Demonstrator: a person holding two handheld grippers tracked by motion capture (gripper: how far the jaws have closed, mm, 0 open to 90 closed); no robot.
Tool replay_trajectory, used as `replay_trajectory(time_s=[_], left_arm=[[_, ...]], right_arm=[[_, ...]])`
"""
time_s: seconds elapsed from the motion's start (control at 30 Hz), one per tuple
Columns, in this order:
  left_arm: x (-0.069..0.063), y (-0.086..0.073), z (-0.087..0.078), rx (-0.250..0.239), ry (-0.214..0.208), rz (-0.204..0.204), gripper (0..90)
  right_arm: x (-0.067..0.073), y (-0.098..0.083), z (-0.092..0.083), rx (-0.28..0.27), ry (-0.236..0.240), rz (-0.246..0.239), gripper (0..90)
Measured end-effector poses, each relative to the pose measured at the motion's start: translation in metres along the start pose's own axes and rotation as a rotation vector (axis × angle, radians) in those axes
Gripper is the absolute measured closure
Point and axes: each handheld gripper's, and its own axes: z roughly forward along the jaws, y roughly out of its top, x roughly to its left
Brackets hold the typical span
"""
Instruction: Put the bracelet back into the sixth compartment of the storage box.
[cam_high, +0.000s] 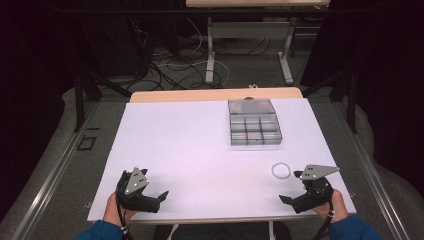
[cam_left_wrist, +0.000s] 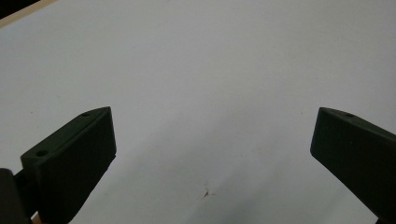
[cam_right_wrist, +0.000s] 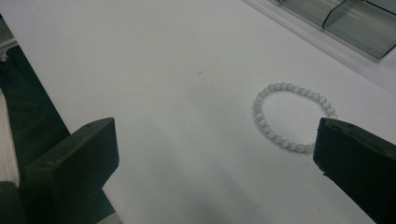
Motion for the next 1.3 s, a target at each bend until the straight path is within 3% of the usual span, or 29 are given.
replay_trajectory(time_s=[0.17, 0.4, 0.43, 0.77, 1.0, 1.3], left_arm=[[0.000, 0.001, 0.000, 0.023, -0.004, 0.016, 0.0], [0.000, 0.001, 0.001, 0.019, -0.005, 0.021, 0.0], [-0.001, 0.001, 0.002, 0.022, -0.012, 0.007, 0.0], [-0.001, 0.002, 0.003, 0.031, -0.014, 0.019, 0.0], [-0.001, 0.002, 0.003, 0.036, -0.020, 0.013, 0.0], [-0.001, 0.002, 0.004, 0.041, -0.017, 0.017, 0.0]], right_arm=[[0.001, -0.001, -0.001, 0.002, 0.002, 0.009, 0.0], [0.002, -0.001, 0.000, 0.001, -0.014, 0.009, 0.0], [0.000, 0.000, 0.000, 0.001, -0.008, -0.002, 0.0], [0.000, 0.003, -0.001, -0.004, -0.029, 0.020, 0.0], [-0.005, 0.010, 0.006, 0.015, -0.049, 0.020, 0.0], [-0.009, 0.018, 0.018, 0.059, -0.033, 0.011, 0.0]])
